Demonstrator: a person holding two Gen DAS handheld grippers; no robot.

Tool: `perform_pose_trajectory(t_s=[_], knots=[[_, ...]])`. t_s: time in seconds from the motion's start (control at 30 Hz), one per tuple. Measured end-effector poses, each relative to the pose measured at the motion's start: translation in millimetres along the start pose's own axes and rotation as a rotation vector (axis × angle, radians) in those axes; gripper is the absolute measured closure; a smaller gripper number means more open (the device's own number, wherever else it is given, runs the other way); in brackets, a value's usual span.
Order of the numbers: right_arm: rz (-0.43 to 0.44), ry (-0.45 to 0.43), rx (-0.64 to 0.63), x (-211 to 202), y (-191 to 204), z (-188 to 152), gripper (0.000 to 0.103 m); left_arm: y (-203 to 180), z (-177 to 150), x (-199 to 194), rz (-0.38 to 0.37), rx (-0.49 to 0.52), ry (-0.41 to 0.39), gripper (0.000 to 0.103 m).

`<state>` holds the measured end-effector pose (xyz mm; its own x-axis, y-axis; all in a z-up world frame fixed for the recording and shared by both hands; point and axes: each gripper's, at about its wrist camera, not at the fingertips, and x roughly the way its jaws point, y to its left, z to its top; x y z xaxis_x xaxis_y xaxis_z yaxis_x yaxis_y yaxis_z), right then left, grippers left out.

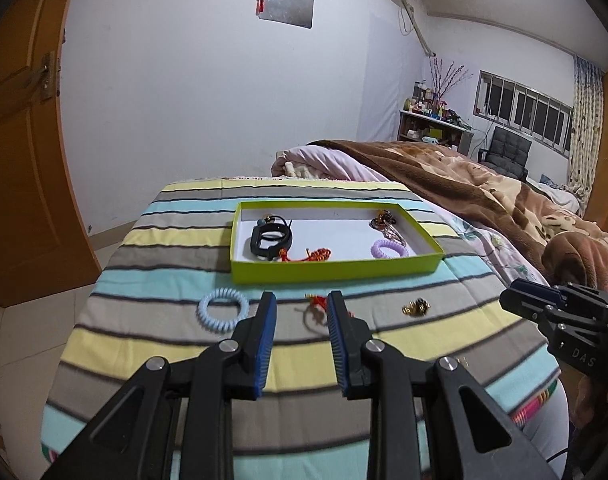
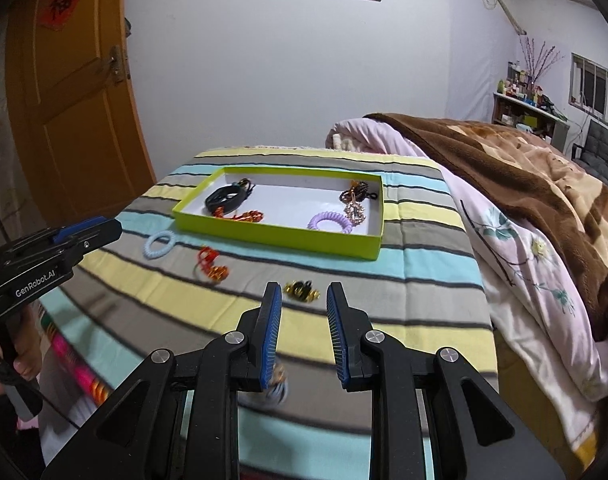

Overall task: Organize jewelry
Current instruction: 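Withdraw both grippers from the box toward the remaining jewelry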

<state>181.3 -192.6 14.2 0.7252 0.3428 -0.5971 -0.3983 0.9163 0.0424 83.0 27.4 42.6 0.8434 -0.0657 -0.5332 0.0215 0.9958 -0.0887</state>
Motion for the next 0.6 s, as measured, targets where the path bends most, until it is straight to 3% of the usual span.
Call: perform_pose_trajectory(t_s=[0.3, 0.6], knots=[[-0.002, -0.044, -0.022, -34.6, 14.1, -24.3, 0.079, 2.9, -20.9, -29.5, 0.016, -0.021, -0.005, 0.076], [0.026, -0.039, -0.015, -37.5, 13.7, -34.8, 0.079, 0.5, -32.9, -37.4, 0.016, -0.012, 0.007, 0.076]])
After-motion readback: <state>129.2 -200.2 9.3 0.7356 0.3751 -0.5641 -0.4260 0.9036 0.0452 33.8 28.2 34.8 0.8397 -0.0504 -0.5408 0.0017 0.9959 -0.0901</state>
